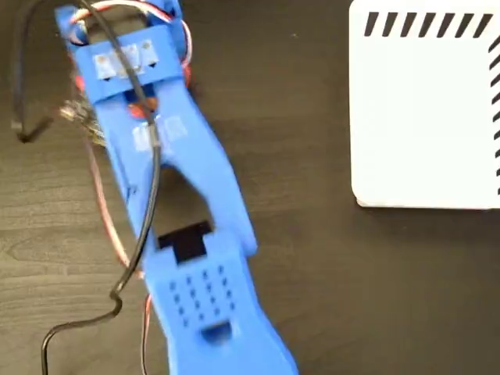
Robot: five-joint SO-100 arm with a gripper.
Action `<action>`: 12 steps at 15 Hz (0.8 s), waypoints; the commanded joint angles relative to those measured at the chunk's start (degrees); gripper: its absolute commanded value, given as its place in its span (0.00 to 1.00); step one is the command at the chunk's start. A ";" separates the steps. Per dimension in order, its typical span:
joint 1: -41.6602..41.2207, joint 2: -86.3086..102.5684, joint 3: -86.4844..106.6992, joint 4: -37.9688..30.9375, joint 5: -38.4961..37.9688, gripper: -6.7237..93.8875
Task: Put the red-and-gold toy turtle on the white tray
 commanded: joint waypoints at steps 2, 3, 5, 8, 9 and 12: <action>-1.05 23.12 3.16 0.62 12.48 0.07; -0.09 28.04 4.22 0.88 15.03 0.07; 2.29 37.44 8.79 1.58 19.51 0.07; 8.61 49.13 18.81 1.58 27.25 0.07; 11.43 52.47 22.24 1.41 29.71 0.07; 22.06 57.39 25.40 1.41 34.63 0.07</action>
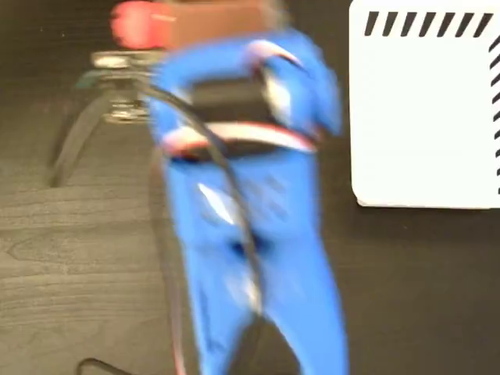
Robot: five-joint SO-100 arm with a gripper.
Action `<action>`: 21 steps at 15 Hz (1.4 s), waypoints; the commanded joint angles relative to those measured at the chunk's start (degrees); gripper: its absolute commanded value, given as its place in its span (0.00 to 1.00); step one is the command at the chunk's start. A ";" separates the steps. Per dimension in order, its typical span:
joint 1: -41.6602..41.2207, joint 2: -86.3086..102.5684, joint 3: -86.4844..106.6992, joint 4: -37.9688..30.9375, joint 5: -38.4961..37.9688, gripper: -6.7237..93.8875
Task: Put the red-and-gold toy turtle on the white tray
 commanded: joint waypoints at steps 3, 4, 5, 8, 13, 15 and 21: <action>18.46 4.66 -2.90 0.18 4.39 0.07; 21.62 2.29 -3.78 0.18 4.92 0.07; 24.26 -0.35 -4.75 0.18 5.36 0.07; 28.83 -8.79 -10.20 0.18 6.50 0.07; 31.46 -21.36 -17.93 3.78 13.71 0.07; 31.03 -25.49 -17.05 3.78 15.38 0.07; 30.23 -35.33 -18.11 3.78 20.13 0.07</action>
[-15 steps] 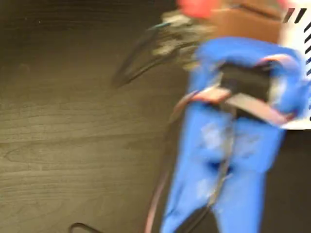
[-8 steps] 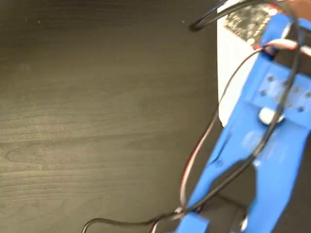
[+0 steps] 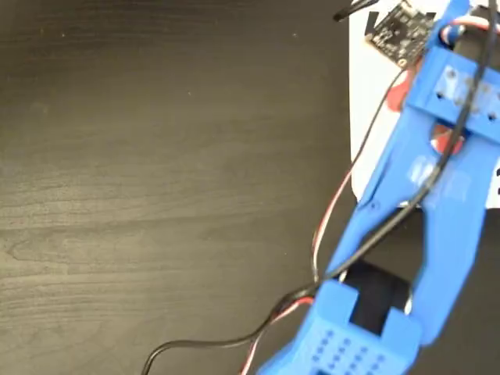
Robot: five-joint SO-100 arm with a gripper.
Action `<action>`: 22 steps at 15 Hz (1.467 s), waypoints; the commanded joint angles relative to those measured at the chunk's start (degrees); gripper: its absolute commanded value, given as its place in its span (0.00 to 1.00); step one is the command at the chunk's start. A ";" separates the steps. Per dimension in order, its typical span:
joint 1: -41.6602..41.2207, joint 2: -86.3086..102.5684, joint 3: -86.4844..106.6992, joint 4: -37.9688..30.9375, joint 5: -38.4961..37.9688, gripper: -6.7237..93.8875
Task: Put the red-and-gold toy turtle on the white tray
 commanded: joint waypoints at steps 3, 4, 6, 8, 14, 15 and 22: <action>0.35 -1.58 -6.06 0.62 1.76 0.07; 0.35 -2.81 -7.47 0.62 1.76 0.07; 0.26 -3.96 -8.70 0.62 1.58 0.07; 0.44 -4.57 -9.76 0.62 1.41 0.07; 0.53 -7.82 -11.95 0.62 0.26 0.07; 0.53 -8.09 -12.04 0.62 0.26 0.07; 1.85 -8.26 -12.48 0.62 -0.18 0.17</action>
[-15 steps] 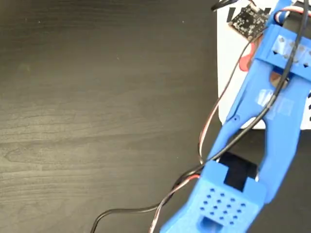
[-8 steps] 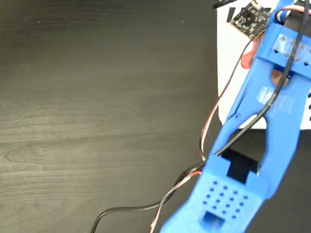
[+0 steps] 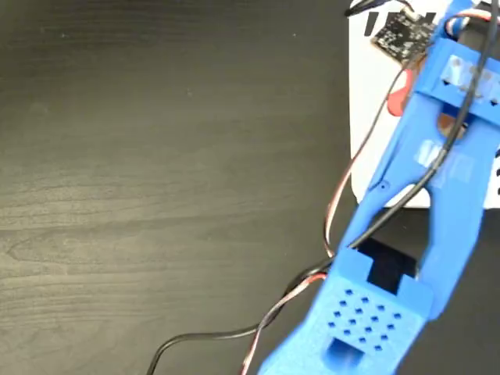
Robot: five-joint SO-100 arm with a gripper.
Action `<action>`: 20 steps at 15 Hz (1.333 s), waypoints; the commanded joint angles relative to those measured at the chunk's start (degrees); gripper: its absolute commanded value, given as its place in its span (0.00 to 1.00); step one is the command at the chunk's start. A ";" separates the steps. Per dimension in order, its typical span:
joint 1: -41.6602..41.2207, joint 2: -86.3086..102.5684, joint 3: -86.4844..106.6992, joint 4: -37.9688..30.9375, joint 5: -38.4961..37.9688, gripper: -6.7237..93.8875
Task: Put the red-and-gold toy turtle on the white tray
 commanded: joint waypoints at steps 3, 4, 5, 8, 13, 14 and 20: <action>2.02 2.37 -3.08 0.70 0.18 0.32; 2.11 2.11 -3.08 0.70 -0.18 0.46; 2.20 2.02 -3.08 0.70 -0.53 0.55; 2.20 2.02 -2.46 0.88 -1.41 0.68; 2.20 2.29 -1.49 0.97 -2.20 0.71; 2.11 2.64 -1.49 0.97 -2.20 0.71; -3.08 16.17 -14.94 4.48 -0.26 0.07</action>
